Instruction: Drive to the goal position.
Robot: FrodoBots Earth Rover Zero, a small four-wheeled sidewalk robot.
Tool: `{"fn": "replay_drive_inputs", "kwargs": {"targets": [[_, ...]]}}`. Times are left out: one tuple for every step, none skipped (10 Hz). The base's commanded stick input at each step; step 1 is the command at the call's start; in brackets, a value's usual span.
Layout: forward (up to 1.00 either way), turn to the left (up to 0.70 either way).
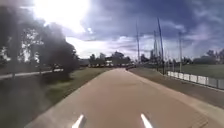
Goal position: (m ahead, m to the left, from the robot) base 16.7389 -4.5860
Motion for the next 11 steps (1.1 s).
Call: {"fn": "replay_drive_inputs", "kwargs": {"targets": [[1.0,0.0],[1.0,0.0],[1.0,0.0],[1.0,0.0],[1.0,0.0],[1.0,0.0],[1.0,0.0],[1.0,0.0],[1.0,0.0],[1.0,0.0],[1.0,0.0]]}}
